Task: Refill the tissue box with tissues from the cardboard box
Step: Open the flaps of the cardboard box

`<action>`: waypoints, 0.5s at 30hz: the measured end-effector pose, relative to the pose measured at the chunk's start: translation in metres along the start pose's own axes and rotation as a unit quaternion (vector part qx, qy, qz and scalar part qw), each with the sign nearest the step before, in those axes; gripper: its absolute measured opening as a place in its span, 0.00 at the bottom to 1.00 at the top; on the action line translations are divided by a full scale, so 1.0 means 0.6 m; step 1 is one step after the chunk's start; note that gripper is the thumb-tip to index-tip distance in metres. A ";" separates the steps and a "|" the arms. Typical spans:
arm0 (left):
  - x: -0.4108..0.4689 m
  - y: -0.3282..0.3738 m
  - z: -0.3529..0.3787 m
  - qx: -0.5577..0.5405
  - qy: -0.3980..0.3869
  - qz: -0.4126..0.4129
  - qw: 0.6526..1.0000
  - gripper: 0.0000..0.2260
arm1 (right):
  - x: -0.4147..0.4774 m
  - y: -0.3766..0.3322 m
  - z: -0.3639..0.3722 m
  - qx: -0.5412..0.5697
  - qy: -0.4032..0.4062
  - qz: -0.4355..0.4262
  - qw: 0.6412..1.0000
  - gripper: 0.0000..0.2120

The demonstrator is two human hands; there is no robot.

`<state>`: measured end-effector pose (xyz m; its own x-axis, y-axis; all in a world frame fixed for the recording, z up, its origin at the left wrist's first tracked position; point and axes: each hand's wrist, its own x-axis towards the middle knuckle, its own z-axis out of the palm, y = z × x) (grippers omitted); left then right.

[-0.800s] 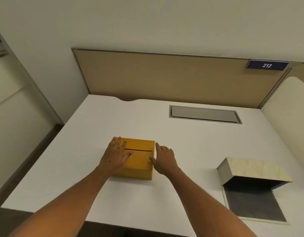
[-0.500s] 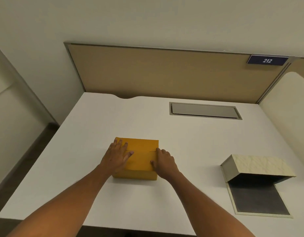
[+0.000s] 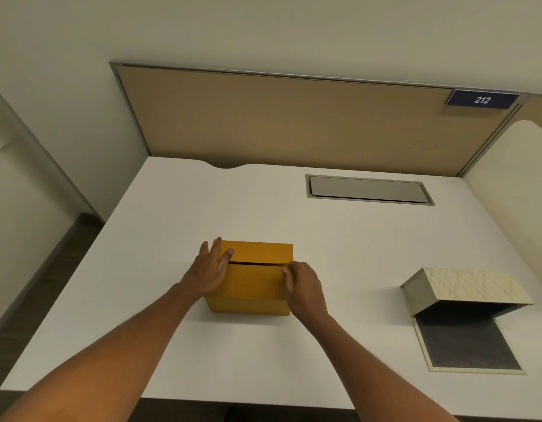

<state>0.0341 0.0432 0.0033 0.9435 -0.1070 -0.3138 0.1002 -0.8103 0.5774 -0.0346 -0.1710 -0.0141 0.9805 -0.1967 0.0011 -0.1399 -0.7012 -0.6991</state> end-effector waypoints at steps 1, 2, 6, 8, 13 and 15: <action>0.001 -0.001 -0.004 -0.014 -0.001 -0.004 1.000 0.30 | -0.008 0.002 0.000 0.029 0.014 -0.007 0.999 0.11; 0.002 -0.002 -0.008 -0.024 -0.003 -0.008 1.000 0.30 | -0.016 0.003 -0.001 0.053 0.025 -0.012 0.998 0.10; -0.001 0.000 -0.014 -0.018 -0.016 -0.001 1.000 0.30 | -0.041 0.014 0.003 0.087 0.047 -0.032 0.995 0.06; 0.001 0.000 -0.017 0.007 -0.050 0.002 0.999 0.31 | -0.049 0.021 0.006 0.092 0.045 -0.054 0.993 0.05; 0.026 -0.007 -0.030 0.022 -0.163 -0.051 0.985 0.47 | -0.060 0.035 0.009 0.081 0.040 -0.099 0.991 0.02; 0.026 0.001 -0.029 0.021 -0.180 -0.071 0.981 0.44 | -0.064 0.042 0.007 0.061 0.030 -0.125 0.990 0.02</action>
<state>0.0546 0.0513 0.0120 0.7471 -0.1819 -0.6393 0.2026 -0.8537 0.4797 -0.0749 -0.1779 -0.0348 0.9719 -0.0700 0.2248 0.1277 -0.6457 -0.7529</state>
